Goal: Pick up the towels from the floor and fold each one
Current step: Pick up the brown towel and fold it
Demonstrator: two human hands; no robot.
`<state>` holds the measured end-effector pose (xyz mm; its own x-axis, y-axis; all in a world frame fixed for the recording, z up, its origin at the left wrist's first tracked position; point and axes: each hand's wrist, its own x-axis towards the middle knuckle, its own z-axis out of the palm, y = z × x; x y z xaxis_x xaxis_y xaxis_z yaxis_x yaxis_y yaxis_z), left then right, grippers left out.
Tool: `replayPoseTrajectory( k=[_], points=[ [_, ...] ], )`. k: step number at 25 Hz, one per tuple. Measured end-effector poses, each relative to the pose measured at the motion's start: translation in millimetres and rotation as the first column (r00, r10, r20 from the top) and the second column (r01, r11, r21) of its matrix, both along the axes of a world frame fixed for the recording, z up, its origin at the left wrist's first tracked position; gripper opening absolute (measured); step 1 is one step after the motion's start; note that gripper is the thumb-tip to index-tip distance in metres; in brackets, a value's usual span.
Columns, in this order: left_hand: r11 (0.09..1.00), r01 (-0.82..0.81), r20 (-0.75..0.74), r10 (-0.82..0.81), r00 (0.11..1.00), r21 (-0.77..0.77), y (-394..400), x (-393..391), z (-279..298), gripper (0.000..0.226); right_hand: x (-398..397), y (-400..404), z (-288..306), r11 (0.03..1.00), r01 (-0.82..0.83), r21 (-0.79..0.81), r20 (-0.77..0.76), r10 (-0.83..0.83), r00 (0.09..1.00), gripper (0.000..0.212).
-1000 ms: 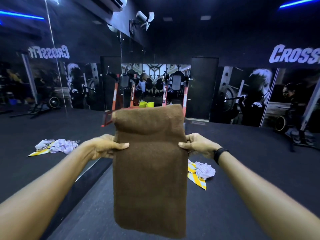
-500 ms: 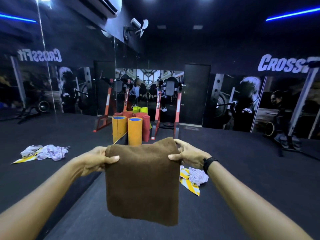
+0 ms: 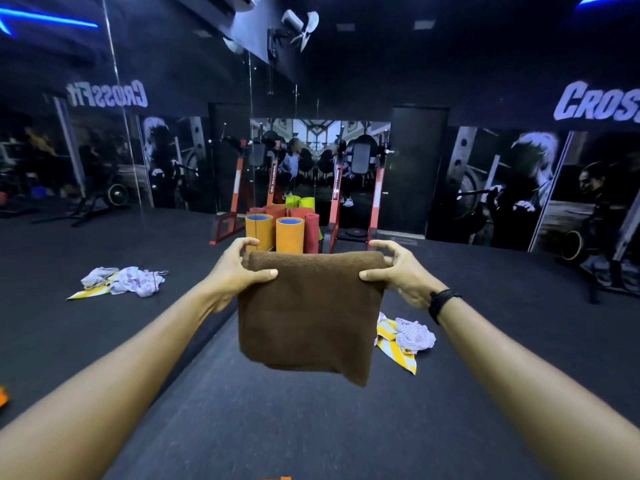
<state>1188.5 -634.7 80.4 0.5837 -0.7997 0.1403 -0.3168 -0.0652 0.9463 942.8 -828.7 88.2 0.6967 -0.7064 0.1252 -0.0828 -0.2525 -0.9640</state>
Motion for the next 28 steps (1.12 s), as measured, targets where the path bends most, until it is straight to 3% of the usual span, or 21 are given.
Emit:
replayPoseTrajectory(
  k=[3, 6, 8, 11, 13, 16, 19, 20, 22, 24, 26, 28],
  points=[
    [0.999, 0.048, -0.005, -0.048, 0.999, 0.017, 3, 2, -2, 0.070, -3, -5, -2, 0.998, -0.023, -0.061, -0.090, 0.018, 0.996, 0.070],
    [0.997, -0.004, -0.033, 0.001, 0.999, -0.078, 3, -1, 2, 0.059, -2, -7, 2, 0.998, 0.026, -0.063, -0.017, -0.027, 0.999, 0.062],
    [0.995, -0.026, -0.048, 0.021, 0.999, -0.101, 1, -3, 3, 0.059, -2, -6, 2, 1.000, 0.017, -0.020, -0.001, -0.017, 1.000, 0.069],
    [0.999, 0.003, 0.107, -0.007, 0.994, 0.038, 3, -4, -2, 0.059, -1, -11, -8, 0.968, -0.014, -0.250, -0.196, -0.037, 0.980, 0.075],
    [0.986, 0.013, 0.264, -0.057, 0.963, 0.164, 4, -4, -6, 0.044, -2, -11, -13, 0.919, -0.041, -0.393, -0.267, -0.072, 0.961, 0.051],
    [0.964, -0.019, 0.383, -0.088, 0.919, 0.267, 4, -5, -2, 0.024, 0, -8, -15, 0.876, -0.071, -0.477, -0.339, -0.109, 0.935, 0.014],
    [0.945, -0.035, 0.402, -0.104, 0.910, 0.326, 8, -5, 12, 0.024, -2, -15, -7, 0.830, -0.185, -0.526, -0.459, -0.094, 0.883, 0.009],
    [0.966, 0.025, 0.291, -0.103, 0.951, 0.259, 10, -4, 16, 0.030, -4, -16, -2, 0.861, -0.190, -0.473, -0.446, -0.047, 0.894, 0.009],
    [0.989, 0.150, -0.001, -0.150, 0.989, 0.016, 14, -2, 17, 0.064, -9, -16, 7, 0.966, -0.150, -0.210, -0.257, 0.094, 0.962, 0.015],
    [0.981, 0.196, -0.104, -0.195, 0.975, 0.002, 13, 2, 6, 0.090, -10, -10, 7, 0.989, -0.147, 0.019, -0.163, 0.149, 0.975, 0.033],
    [0.986, 0.161, -0.109, -0.154, 0.982, 0.054, 13, -4, -13, 0.090, -7, 1, -11, 0.988, -0.136, 0.066, -0.159, 0.145, 0.977, 0.027],
    [0.999, 0.053, -0.187, -0.051, 0.981, 0.007, 10, -10, -20, 0.071, 3, 10, -23, 0.986, -0.049, 0.162, -0.086, 0.064, 0.994, 0.031]
  ],
)
